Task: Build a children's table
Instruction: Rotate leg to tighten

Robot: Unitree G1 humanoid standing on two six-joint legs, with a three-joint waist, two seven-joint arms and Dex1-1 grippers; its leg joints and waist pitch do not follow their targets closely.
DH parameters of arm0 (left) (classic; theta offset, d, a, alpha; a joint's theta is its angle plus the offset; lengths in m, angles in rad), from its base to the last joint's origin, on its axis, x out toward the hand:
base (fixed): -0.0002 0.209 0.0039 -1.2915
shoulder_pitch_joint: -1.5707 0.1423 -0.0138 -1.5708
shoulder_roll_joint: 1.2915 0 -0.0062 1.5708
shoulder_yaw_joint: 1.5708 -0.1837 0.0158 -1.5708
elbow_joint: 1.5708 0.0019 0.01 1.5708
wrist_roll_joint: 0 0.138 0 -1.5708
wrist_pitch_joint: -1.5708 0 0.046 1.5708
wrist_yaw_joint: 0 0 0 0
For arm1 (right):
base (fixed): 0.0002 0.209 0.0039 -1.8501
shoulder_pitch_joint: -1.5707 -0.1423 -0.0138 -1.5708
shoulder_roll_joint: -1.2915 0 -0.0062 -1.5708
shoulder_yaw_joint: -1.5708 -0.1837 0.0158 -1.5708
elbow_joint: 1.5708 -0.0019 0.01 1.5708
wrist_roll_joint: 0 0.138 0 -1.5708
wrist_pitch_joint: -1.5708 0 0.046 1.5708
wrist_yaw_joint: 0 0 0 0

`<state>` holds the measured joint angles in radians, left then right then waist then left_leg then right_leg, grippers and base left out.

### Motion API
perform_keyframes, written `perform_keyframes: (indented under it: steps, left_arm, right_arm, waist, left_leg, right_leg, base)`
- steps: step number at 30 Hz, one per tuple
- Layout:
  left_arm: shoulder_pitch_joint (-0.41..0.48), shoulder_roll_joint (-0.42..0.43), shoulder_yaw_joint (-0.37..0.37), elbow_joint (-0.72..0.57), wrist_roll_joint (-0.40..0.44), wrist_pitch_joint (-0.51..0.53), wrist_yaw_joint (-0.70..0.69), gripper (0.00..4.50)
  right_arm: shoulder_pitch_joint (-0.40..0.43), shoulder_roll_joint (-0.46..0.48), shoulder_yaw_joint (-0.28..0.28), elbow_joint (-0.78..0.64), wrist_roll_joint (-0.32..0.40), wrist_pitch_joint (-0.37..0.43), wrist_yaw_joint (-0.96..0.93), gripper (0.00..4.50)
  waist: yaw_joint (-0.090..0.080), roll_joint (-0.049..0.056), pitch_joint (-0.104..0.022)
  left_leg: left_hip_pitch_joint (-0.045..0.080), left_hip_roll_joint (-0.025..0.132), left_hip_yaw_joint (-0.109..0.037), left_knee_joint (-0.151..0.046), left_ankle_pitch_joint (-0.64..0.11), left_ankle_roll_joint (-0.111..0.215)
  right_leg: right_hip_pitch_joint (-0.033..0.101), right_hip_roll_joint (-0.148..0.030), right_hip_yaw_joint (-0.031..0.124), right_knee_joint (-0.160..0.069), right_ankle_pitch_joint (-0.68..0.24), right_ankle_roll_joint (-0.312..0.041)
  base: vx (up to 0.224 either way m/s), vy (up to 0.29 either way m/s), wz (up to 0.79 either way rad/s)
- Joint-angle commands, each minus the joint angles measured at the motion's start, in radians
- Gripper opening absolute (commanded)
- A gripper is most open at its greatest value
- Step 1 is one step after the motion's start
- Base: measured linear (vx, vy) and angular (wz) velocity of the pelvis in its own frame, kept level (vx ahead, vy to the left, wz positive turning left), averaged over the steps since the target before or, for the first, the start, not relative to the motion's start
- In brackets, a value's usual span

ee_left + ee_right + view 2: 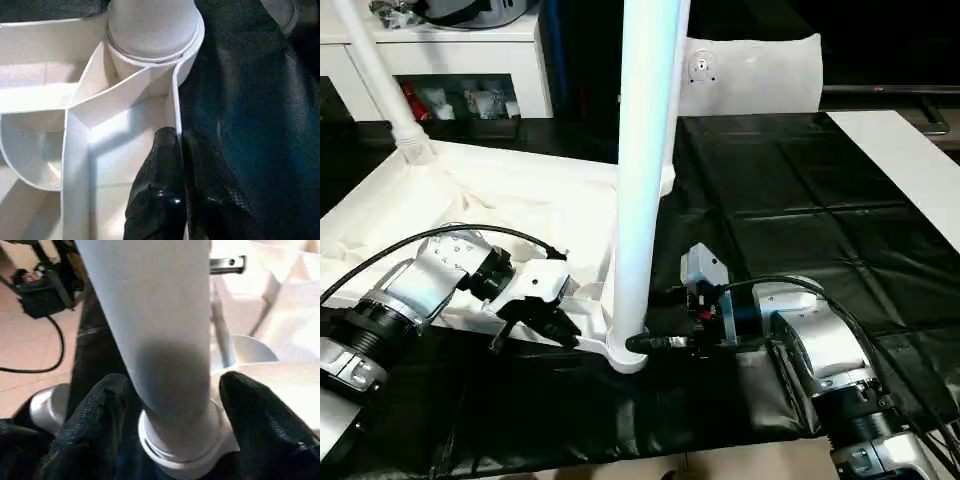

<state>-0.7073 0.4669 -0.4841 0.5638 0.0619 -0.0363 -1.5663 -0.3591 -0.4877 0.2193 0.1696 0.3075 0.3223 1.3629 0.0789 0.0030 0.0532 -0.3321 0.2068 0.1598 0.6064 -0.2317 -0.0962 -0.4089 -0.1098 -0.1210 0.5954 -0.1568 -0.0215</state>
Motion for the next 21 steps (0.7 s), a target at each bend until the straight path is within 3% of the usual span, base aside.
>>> perform_keyframes:
  steps: [1, 9, 15, 21]
  left_arm:
    - [0.008, -0.012, -0.053, -0.016, 0.005, -0.017, -0.048, 0.0]
    - [0.022, -0.006, -0.054, -0.033, -0.004, -0.013, -0.048, 0.0]
    - [0.029, -0.007, -0.039, -0.023, 0.006, -0.011, -0.034, 0.0]
    - [0.043, -0.051, 0.022, -0.021, -0.004, 0.127, 0.115, 0.0]
  right_arm:
    - [-0.021, -0.001, 0.012, -0.004, 0.01, 0.004, 0.015, 2.73]
    - [-0.019, 0.019, 0.026, 0.002, 0.013, 0.004, 0.024, 2.08]
    - [-0.004, 0.016, 0.025, -0.013, 0.027, 0.01, 0.02, 1.97]
    - [0.053, 0.055, -0.024, -0.084, 0.04, 0.059, -0.118, 1.96]
  waist:
    - [-0.002, -0.012, -0.069]
    - [0.006, -0.015, -0.07]
    - [0.005, -0.01, -0.07]
    - [0.006, -0.01, -0.065]
  left_leg:
    - [-0.012, 0.024, 0.011, -0.075, -0.079, 0.065]
    - [-0.014, 0.023, 0.011, -0.075, -0.066, 0.059]
    - [-0.014, 0.022, 0.011, -0.075, -0.066, 0.056]
    - [-0.01, 0.022, 0.013, -0.078, -0.093, 0.042]
  right_leg:
    - [0.065, -0.043, 0.058, -0.058, -0.259, -0.209]
    - [0.066, -0.043, 0.059, -0.055, -0.247, -0.2]
    - [0.066, -0.042, 0.058, -0.056, -0.255, -0.195]
    - [0.062, -0.042, 0.059, -0.065, -0.295, -0.183]
  base:
    - [0.0, 0.0, 0.0]
    - [0.0, 0.0, 0.0]
    - [0.0, 0.0, 0.0]
    - [0.0, 0.0, 0.0]
